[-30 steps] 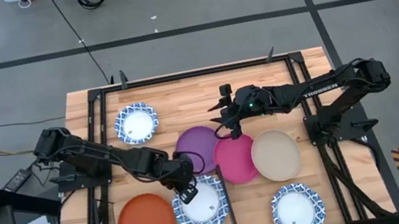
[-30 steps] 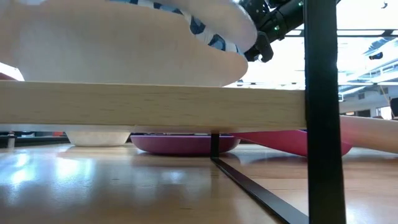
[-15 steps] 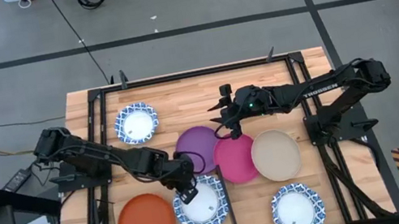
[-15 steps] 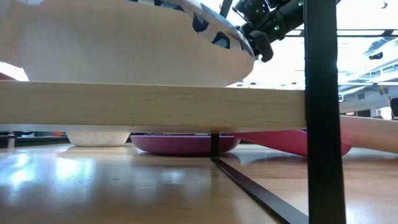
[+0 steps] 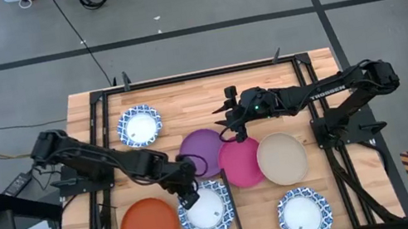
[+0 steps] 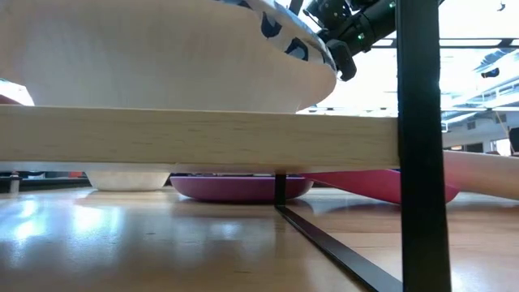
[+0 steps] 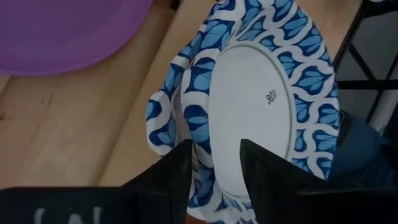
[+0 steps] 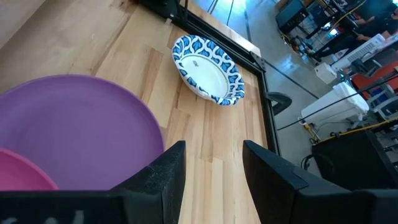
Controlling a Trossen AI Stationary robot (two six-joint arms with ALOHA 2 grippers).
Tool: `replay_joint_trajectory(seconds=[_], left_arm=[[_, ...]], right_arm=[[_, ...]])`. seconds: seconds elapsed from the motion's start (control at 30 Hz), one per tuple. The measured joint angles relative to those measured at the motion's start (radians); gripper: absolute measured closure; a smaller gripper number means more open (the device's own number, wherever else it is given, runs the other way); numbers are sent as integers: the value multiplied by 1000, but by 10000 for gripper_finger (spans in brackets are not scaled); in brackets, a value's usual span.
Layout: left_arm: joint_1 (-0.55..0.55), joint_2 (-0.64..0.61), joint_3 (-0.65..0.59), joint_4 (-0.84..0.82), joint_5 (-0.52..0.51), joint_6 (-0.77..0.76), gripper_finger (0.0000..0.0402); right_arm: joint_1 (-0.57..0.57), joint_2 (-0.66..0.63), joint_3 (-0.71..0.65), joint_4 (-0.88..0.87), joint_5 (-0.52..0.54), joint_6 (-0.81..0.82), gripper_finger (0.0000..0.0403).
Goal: Place and stack plates onto a shelf
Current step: Stack the middle blue patterned bowl on top of the blue patterned bowl on the shelf, then stack the gray plate on top of the orange plate on the shelf
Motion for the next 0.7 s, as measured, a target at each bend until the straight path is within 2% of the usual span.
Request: replay_joint_trajectory(seconds=[0.27, 0.5, 0.7], left_arm=[[0, -73, 0, -54, -1, -6, 260], [8, -135, 0, -175, 0, 152, 260], [59, -173, 0, -256, -6, 273, 260]], right_arm=[[0, 0, 0, 0, 0, 0, 238], [0, -20, 0, -21, 0, 0, 238], [-9, -105, 0, -160, -1, 40, 238]])
